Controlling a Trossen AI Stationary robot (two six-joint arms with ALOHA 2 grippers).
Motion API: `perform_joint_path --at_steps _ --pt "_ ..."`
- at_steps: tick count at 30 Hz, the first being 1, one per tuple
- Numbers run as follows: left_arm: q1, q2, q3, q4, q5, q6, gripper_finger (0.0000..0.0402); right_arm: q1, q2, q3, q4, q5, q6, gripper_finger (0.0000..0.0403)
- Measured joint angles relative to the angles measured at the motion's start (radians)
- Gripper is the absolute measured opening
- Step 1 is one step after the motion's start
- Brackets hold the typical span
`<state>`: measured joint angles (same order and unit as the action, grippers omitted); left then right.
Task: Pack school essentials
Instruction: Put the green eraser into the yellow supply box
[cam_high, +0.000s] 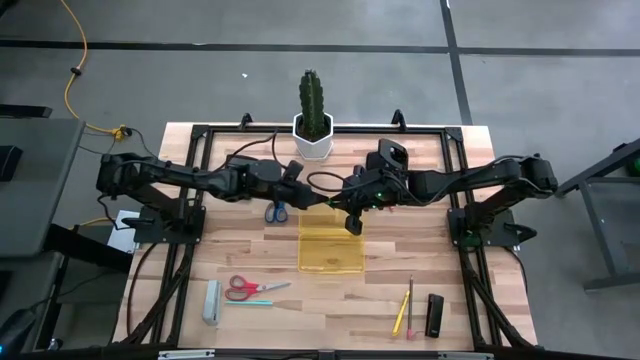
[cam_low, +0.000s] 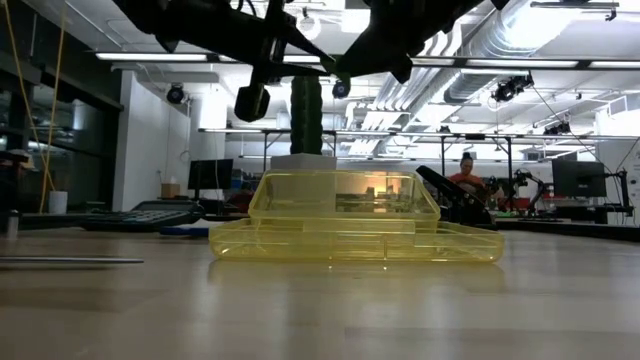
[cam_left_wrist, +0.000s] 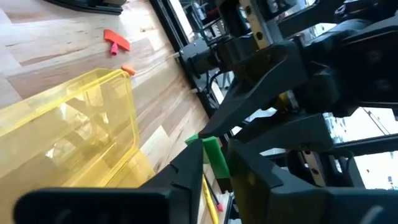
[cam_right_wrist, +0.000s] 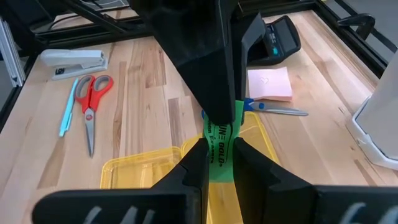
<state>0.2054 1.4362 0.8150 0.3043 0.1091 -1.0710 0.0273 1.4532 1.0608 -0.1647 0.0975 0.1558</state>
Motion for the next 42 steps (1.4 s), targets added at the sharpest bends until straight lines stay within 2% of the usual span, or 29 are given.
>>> perform_joint_path --at_steps 7,11,14,19,23,27,32,37,42 --pt "0.0 0.026 0.0 0.004 0.02 0.013 0.0009 0.0 0.001 -0.002 -0.013 0.003 -0.009 0.004" --pt "0.025 0.011 0.001 -0.015 0.022 0.063 0.0006 0.0 -0.011 0.0 -0.034 0.078 0.023 0.0062" --pt "0.061 -0.03 0.0 -0.09 0.039 0.108 0.0003 -0.001 -0.056 0.001 -0.09 0.103 0.023 0.0099" --pt "0.131 -0.15 -0.002 -0.239 0.02 0.233 0.0002 -0.001 -0.163 0.001 -0.157 0.174 0.019 0.0184" --pt "0.151 -0.284 -0.001 -0.239 -0.039 0.392 0.0001 -0.02 -0.252 0.001 -0.17 0.193 0.042 0.0235" --pt "0.125 -0.403 -0.001 -0.188 -0.151 0.543 0.0001 -0.043 -0.321 0.001 -0.1 0.193 0.074 0.0252" --pt "0.01 -0.469 0.001 -0.065 -0.251 0.746 0.0 -0.05 -0.363 0.001 0.048 0.189 0.069 0.0253" --pt "-0.118 -0.433 0.001 -0.002 -0.361 0.817 0.0 -0.049 -0.378 -0.048 0.248 0.175 0.049 0.0254" --pt "-0.193 -0.331 0.0 0.071 -0.364 0.839 0.0 -0.049 -0.38 -0.218 0.539 0.124 0.159 0.0254"
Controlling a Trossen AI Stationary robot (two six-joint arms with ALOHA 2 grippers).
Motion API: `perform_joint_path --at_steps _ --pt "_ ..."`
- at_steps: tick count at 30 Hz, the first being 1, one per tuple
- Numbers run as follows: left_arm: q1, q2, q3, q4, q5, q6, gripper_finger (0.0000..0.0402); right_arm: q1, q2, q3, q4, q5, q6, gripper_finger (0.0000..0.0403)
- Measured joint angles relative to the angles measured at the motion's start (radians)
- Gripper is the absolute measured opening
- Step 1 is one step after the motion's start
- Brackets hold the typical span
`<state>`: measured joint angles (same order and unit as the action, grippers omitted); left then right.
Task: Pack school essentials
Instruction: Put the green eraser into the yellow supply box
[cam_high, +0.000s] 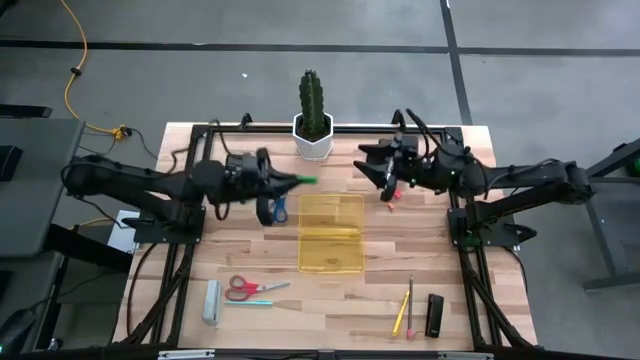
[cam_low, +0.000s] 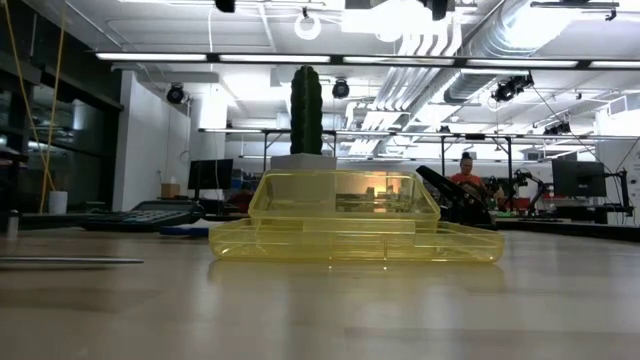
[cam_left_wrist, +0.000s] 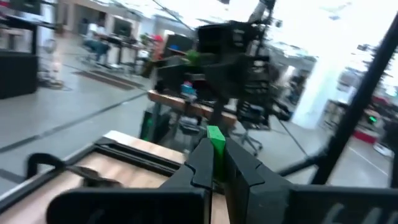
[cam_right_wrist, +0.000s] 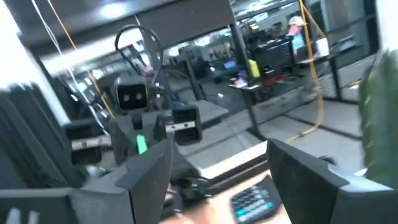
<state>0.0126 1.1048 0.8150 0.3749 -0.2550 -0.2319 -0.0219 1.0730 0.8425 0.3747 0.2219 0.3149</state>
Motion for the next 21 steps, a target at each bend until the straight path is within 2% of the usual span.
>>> perform_joint_path --at_steps 5,10,18,21 --pt "-0.008 0.086 0.0 0.046 0.039 -0.009 0.0 0.0 -0.026 -0.092 0.148 0.008 0.051 0.0254" --pt "0.011 0.157 0.0 -0.044 0.027 -0.03 0.0 0.0 -0.08 -0.092 0.13 0.027 0.021 0.0254" --pt "0.063 0.354 0.0 -0.154 0.055 -0.203 0.0 0.0 -0.155 -0.092 0.046 0.116 -0.006 0.0254" --pt "0.073 0.432 0.006 -0.19 0.063 -0.234 0.0 0.0 -0.159 -0.092 0.015 0.12 -0.002 0.0254"
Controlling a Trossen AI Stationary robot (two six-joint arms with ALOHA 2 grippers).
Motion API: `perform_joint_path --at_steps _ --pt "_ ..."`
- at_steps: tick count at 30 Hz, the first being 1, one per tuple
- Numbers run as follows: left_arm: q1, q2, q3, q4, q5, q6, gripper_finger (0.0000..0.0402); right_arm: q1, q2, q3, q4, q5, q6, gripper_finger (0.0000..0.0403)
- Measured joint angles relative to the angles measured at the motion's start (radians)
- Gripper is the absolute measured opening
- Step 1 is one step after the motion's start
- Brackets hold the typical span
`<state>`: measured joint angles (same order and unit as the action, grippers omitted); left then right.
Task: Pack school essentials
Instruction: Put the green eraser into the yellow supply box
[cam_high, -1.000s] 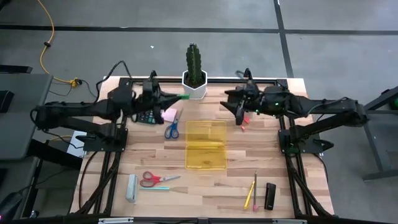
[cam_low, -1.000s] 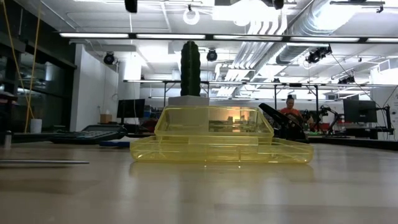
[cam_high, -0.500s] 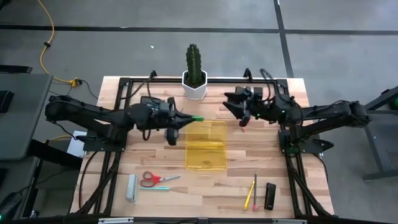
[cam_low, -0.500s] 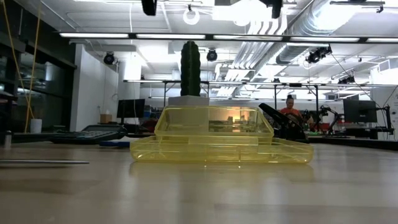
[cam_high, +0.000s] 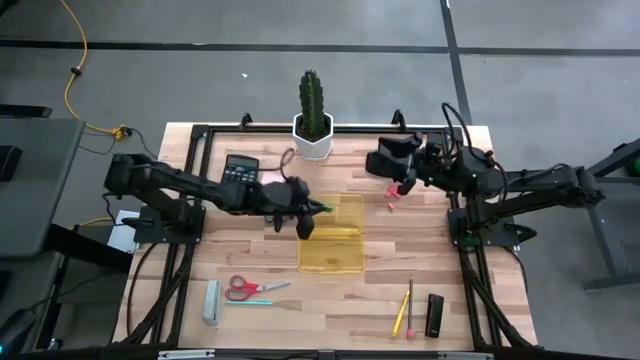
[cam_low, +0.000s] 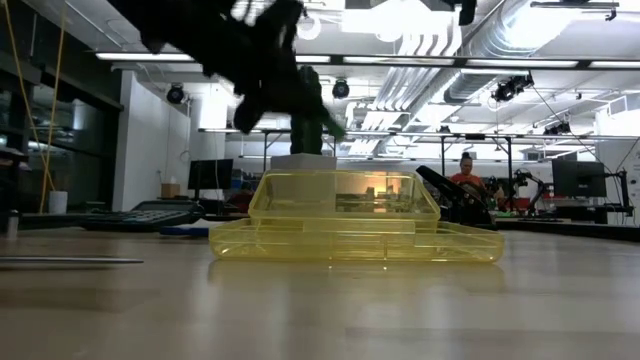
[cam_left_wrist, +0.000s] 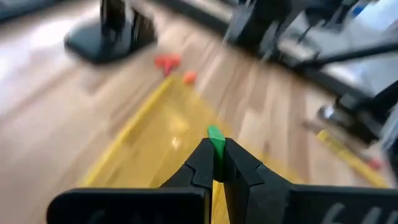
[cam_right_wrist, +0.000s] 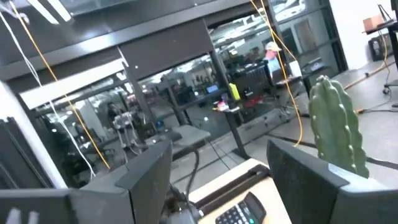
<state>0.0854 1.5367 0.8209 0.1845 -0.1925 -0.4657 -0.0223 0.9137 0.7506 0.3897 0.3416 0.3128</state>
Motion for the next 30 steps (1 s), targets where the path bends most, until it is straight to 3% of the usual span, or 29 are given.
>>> perform_joint_path --at_steps 9,18,25,30 --pt "0.056 0.173 0.138 -0.184 -0.003 0.033 0.0 0.0 0.002 0.0 -0.029 0.021 0.0 0.0254" --pt "0.114 0.206 0.178 -0.242 -0.056 0.065 0.0008 0.0 0.002 0.0 -0.042 0.024 0.001 0.0254" --pt "0.14 0.206 0.178 -0.248 -0.048 0.079 0.0052 0.0 0.002 0.0 -0.049 0.024 0.001 0.0254" --pt "0.155 0.198 0.178 -0.245 0.015 0.073 0.0102 0.0 0.002 0.0 -0.05 0.024 0.001 0.0254"
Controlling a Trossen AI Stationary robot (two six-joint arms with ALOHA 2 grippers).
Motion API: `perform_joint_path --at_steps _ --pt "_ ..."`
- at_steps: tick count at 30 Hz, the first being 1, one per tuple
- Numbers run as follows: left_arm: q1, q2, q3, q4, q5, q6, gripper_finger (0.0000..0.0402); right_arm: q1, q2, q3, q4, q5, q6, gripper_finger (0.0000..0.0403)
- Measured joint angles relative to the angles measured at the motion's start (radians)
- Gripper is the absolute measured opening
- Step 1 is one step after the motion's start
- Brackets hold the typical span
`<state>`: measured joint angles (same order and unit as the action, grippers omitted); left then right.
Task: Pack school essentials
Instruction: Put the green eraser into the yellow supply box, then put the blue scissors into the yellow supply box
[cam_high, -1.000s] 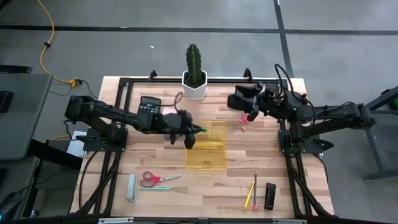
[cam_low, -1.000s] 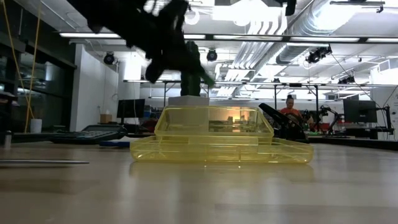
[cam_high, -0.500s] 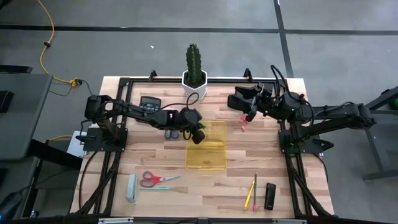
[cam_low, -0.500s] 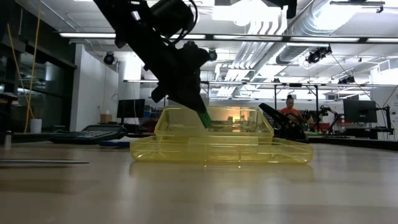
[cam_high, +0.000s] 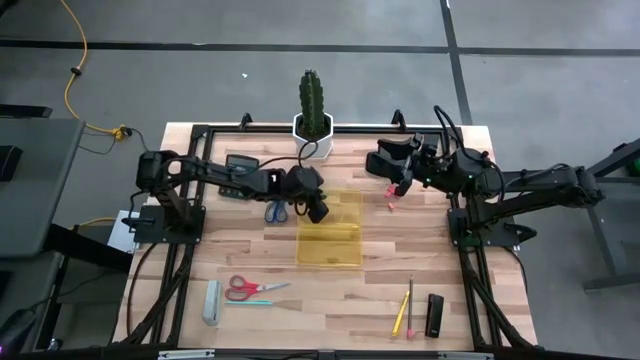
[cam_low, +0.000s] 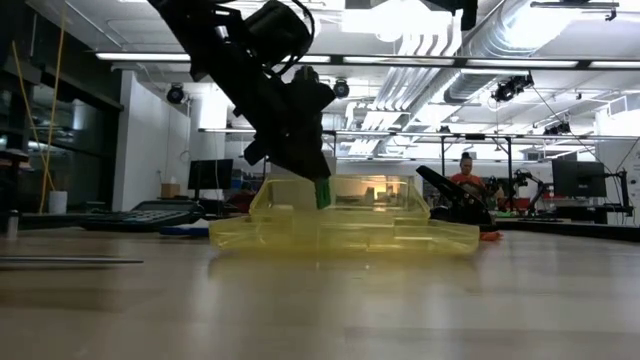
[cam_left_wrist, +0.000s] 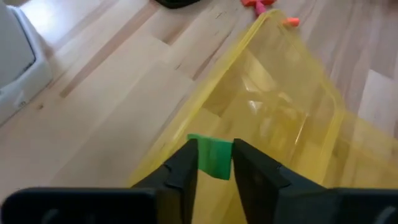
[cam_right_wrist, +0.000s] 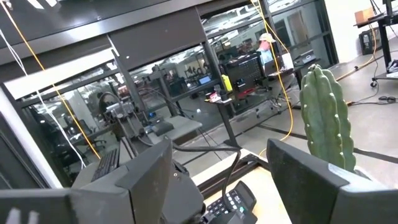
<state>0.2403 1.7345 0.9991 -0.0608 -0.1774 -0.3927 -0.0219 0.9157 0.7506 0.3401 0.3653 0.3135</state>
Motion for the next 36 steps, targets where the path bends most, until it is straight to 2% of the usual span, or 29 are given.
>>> perform_joint_path --at_steps 5,10,17,22,26,29,36 --pt "0.01 -0.055 0.001 0.0 0.071 -0.023 0.0148 0.0 0.0 0.0 0.0 0.0 0.0 0.0254" --pt "0.022 -0.189 0.0 -0.008 0.119 -0.015 0.0173 0.0 0.0 0.0 0.001 0.0 0.0 0.0254" --pt "0.025 -0.454 0.0 -0.02 0.122 0.045 0.0174 0.0 0.0 0.0 0.008 -0.001 0.003 0.0254" --pt "-0.021 -0.631 0.0 -0.004 0.119 0.108 0.0173 0.0 0.0 0.0 0.008 -0.001 0.001 0.0254" --pt "-0.079 -0.731 -0.002 0.012 0.067 0.167 0.0173 0.0 0.0 0.0 0.007 -0.001 -0.038 0.0254" --pt "-0.117 -0.778 -0.038 0.053 0.017 0.184 0.0172 0.0 0.0 0.0 0.007 -0.005 -0.087 0.0254" --pt "-0.151 -0.849 -0.237 0.265 -0.023 0.091 0.0172 0.0 0.0 0.0 -0.007 -0.025 -0.086 0.0254"
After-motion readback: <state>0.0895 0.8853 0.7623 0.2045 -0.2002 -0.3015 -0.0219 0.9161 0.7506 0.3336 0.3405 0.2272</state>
